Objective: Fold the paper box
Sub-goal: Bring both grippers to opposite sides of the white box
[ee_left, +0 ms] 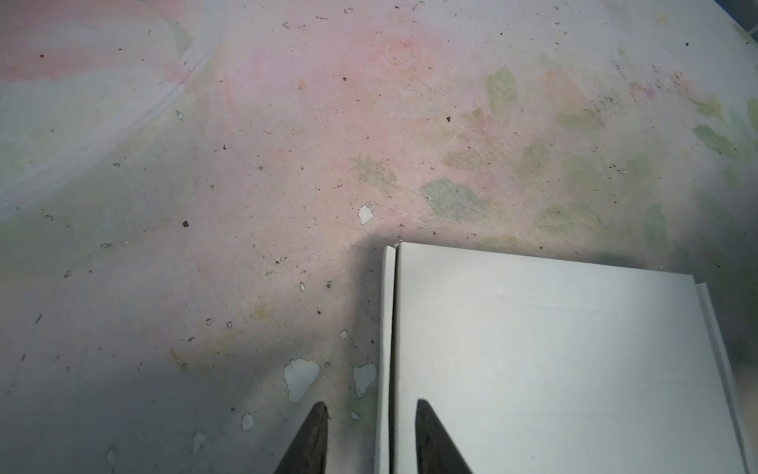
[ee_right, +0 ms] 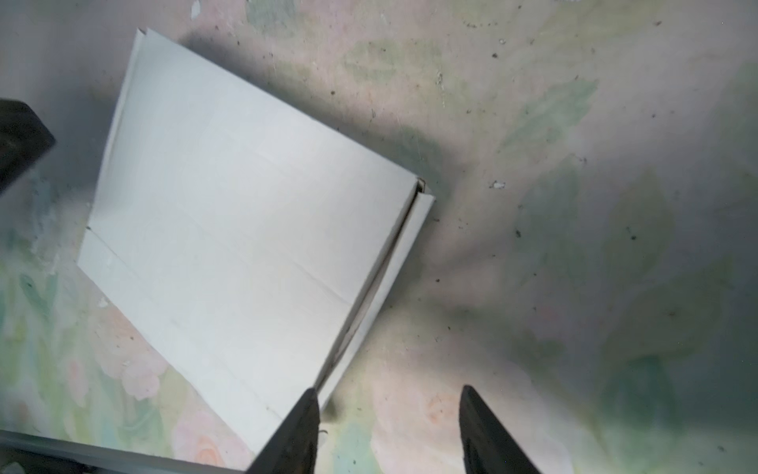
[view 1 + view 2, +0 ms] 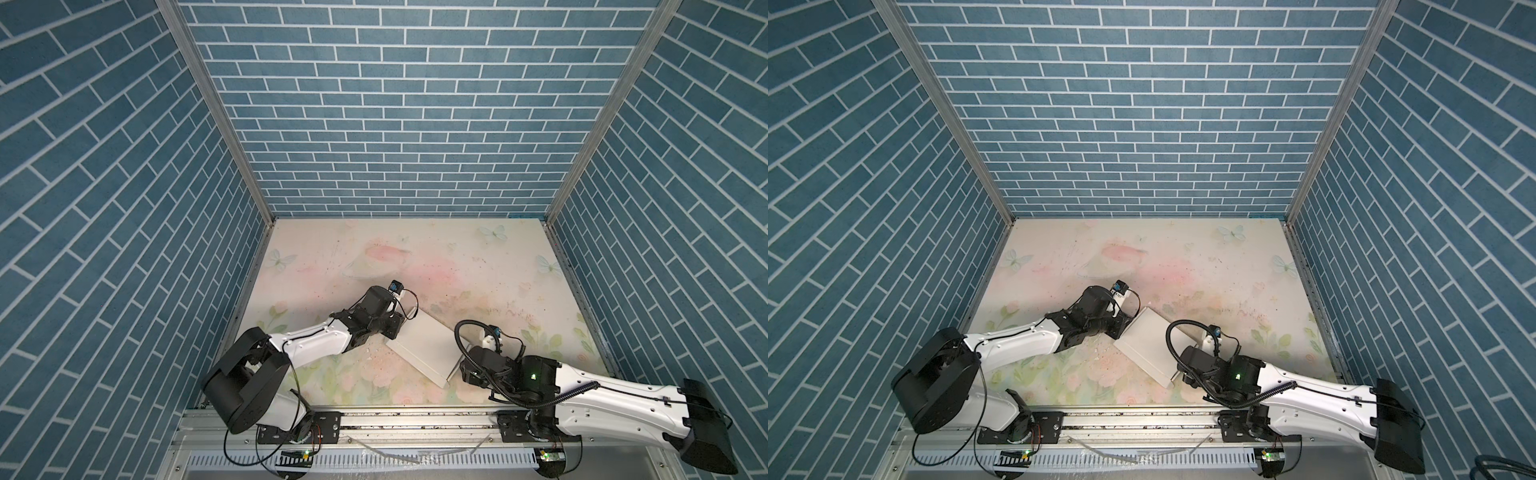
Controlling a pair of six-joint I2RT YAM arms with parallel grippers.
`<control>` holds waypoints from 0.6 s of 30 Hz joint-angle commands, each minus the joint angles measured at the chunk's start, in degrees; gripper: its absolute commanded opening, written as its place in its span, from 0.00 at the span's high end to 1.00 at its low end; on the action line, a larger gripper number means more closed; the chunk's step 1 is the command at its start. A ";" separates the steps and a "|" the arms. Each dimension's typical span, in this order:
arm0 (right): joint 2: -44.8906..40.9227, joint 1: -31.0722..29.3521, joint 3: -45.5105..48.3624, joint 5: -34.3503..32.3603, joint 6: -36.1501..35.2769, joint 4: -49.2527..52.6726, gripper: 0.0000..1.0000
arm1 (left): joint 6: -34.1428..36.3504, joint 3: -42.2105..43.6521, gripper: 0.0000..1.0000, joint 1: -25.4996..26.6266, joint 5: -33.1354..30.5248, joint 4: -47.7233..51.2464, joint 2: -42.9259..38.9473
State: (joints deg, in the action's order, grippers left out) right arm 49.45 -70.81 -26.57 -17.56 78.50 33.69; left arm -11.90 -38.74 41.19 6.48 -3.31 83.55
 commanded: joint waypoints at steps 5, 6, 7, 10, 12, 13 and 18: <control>0.09 0.58 4.31 -3.64 7.11 -10.12 0.45 | 0.91 -3.09 0.63 -2.99 4.49 -1.51 5.07; 0.42 0.72 4.40 -3.63 7.17 -10.39 0.45 | 0.93 -3.01 0.63 -3.02 4.98 -2.26 5.38; 0.86 0.92 4.58 -3.58 7.28 -11.00 0.45 | 0.80 -3.01 0.63 -3.07 5.55 -2.93 5.78; 1.61 1.94 5.74 -3.29 7.46 -13.80 0.46 | 0.56 -3.18 0.64 -3.07 6.74 -3.87 6.64; 2.24 2.75 6.28 -2.60 7.46 -15.61 0.48 | 0.22 -3.03 0.64 -3.02 7.29 -4.32 7.14; 2.77 2.96 6.34 -2.48 7.46 -16.07 0.49 | -0.01 -2.86 0.65 -3.04 7.51 -4.65 7.28; 5.80 3.72 6.11 -1.48 7.11 -17.66 0.53 | -0.77 -1.82 0.67 -3.08 8.60 -6.26 7.85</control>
State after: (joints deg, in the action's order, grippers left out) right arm 54.04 -67.64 -21.74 -19.00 83.70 18.02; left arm -12.23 -40.91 38.39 13.63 -7.79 90.76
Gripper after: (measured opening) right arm 0.475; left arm 0.328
